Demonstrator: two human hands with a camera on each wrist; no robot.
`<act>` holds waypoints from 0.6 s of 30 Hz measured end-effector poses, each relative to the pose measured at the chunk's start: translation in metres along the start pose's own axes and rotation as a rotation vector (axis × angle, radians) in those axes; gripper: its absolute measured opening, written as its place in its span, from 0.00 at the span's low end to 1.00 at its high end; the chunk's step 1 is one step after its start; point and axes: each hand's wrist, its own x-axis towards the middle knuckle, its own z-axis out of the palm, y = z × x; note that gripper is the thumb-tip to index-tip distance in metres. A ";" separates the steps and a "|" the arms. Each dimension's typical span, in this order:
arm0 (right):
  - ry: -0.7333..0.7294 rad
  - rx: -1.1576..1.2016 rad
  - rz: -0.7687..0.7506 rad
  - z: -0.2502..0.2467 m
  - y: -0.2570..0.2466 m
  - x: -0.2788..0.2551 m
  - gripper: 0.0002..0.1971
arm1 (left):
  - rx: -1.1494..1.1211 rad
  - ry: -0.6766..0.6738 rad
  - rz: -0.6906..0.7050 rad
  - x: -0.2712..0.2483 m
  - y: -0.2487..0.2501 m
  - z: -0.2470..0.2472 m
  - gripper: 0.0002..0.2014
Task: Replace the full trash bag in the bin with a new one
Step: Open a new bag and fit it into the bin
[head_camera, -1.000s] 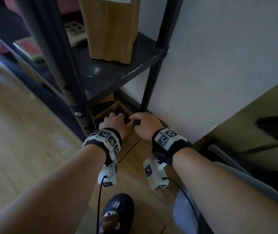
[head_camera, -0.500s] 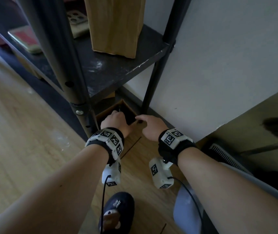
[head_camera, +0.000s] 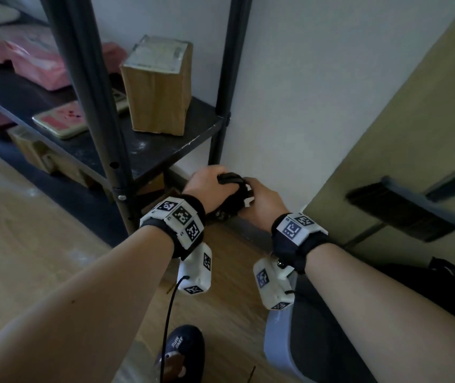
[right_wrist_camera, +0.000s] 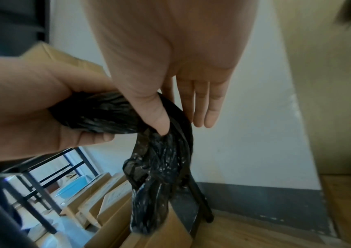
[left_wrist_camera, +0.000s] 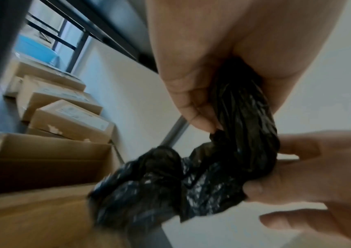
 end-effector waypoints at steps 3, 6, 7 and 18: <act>0.082 0.007 0.064 -0.029 0.016 -0.028 0.28 | -0.115 -0.089 0.056 -0.008 0.038 0.012 0.05; 0.189 -0.017 0.131 -0.056 0.041 -0.060 0.18 | -0.215 -0.169 0.099 -0.019 0.075 0.034 0.06; 0.221 -0.030 0.155 -0.064 0.051 -0.072 0.15 | -0.235 -0.196 0.114 -0.022 0.085 0.043 0.07; 0.445 0.070 0.448 -0.113 0.152 -0.201 0.12 | -0.315 -0.465 0.091 -0.065 0.160 0.148 0.24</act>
